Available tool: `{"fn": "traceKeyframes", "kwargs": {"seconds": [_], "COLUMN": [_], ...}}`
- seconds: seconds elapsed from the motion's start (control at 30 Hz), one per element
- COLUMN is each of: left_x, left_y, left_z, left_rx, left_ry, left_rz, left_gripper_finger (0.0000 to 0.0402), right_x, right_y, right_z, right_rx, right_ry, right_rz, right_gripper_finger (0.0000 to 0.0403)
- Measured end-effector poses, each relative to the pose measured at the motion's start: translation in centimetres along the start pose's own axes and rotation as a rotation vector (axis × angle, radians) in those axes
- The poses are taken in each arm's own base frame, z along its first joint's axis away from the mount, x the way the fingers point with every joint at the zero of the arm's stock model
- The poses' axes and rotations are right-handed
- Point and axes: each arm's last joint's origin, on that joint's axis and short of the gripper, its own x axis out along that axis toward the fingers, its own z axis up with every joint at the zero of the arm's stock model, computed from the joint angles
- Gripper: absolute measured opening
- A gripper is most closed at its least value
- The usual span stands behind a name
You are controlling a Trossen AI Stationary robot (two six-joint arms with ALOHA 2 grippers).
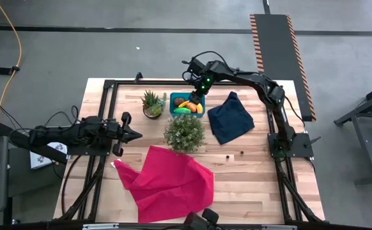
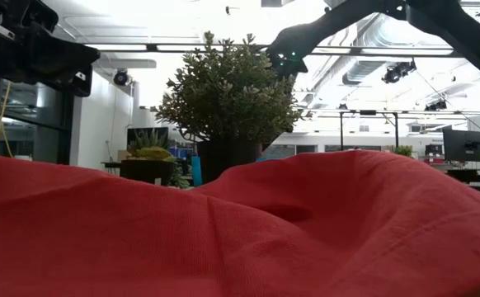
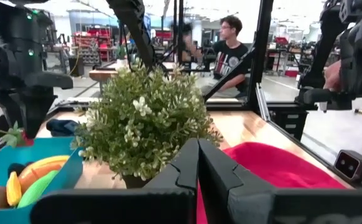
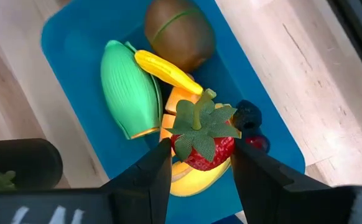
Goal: Pick and placing Produce into tupperware
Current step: Put the red strawberry into the blue bin, then put the left blueberry into the blue bin
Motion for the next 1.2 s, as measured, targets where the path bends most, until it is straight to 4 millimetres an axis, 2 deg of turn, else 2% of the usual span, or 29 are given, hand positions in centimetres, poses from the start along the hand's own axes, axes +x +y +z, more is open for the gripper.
{"fn": "traceKeyframes", "kwargs": {"seconds": [0.4,0.7,0.9,1.0,1.2], "left_x": [0.2,0.2,0.2,0.2,0.2], "left_y": [0.0,0.0,0.0,0.0,0.1], "left_z": [-0.3,-0.3,-0.3,-0.3,-0.3], "left_rx": [-0.003,0.021,0.021,0.018,0.020], "left_ry": [0.036,0.036,0.036,0.036,0.037], "left_rz": [0.000,0.000,0.000,0.002,0.005], "left_gripper_finger": [0.0001,0.0001,0.0001,0.0001,0.0001], "right_x": [0.2,0.2,0.2,-0.3,-2.8], "right_y": [0.0,0.0,0.0,0.1,0.4], "right_z": [0.0,-0.1,-0.1,-0.2,-0.4], "right_rx": [0.001,-0.015,-0.015,-0.037,-0.079], "right_ry": [0.007,0.015,0.015,0.009,-0.023], "right_rz": [-0.002,0.002,0.001,-0.008,-0.067], "right_gripper_finger": [0.0139,0.0201,0.0210,0.0210,0.0210]}}
